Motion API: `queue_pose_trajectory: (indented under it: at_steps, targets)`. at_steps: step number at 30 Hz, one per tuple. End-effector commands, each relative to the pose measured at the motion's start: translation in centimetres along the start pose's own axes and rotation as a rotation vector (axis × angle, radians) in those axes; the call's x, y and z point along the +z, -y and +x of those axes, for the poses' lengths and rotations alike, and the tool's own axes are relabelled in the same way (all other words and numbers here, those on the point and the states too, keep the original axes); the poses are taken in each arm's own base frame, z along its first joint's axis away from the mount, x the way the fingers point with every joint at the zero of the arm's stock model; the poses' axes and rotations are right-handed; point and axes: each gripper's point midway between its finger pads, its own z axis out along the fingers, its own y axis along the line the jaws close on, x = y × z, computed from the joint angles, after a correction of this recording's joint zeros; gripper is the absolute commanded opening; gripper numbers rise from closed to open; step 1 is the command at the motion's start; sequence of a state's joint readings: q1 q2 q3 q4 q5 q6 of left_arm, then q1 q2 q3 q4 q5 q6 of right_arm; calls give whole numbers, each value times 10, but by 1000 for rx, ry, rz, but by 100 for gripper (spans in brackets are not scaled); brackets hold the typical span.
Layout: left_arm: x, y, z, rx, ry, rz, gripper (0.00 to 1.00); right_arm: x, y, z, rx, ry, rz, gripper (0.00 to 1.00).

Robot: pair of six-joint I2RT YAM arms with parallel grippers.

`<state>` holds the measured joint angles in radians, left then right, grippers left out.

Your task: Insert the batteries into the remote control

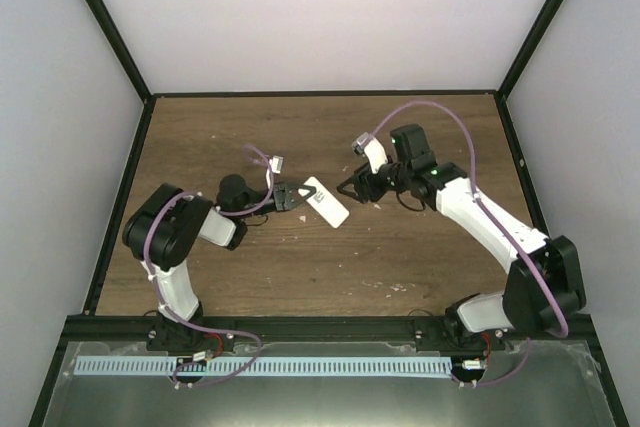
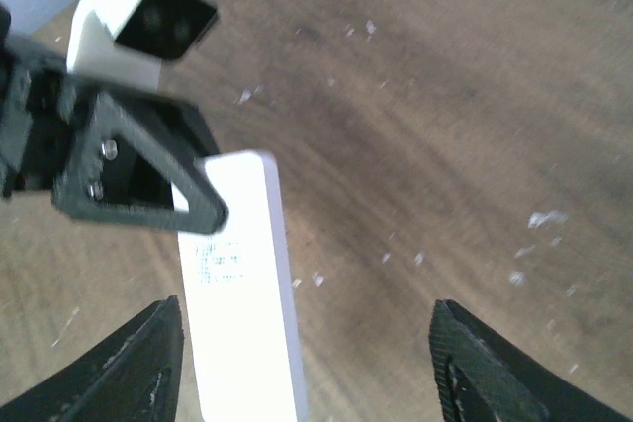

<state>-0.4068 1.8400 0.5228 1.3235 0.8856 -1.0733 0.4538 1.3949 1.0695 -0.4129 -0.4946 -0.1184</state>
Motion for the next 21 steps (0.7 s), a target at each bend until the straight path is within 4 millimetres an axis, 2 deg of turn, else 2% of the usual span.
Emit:
queue_pose_trajectory:
  at_steps: [1, 6, 10, 16, 21]
  targets:
    - [1, 43, 5, 60, -86, 119, 0, -10, -23, 20, 18, -16, -105, 65]
    - [-3, 75, 12, 100, -173, 185, 0, -17, -45, 19, 33, -22, -222, 66]
    - [-3, 94, 18, 133, -227, 224, 0, -21, -60, 18, 41, -32, -315, 65]
    - [-5, 105, 23, 158, -253, 251, 0, -29, -88, 19, 83, -71, -518, 63]
    - [-6, 114, 22, 175, -254, 276, 0, -32, -98, 28, 113, -96, -581, 58]
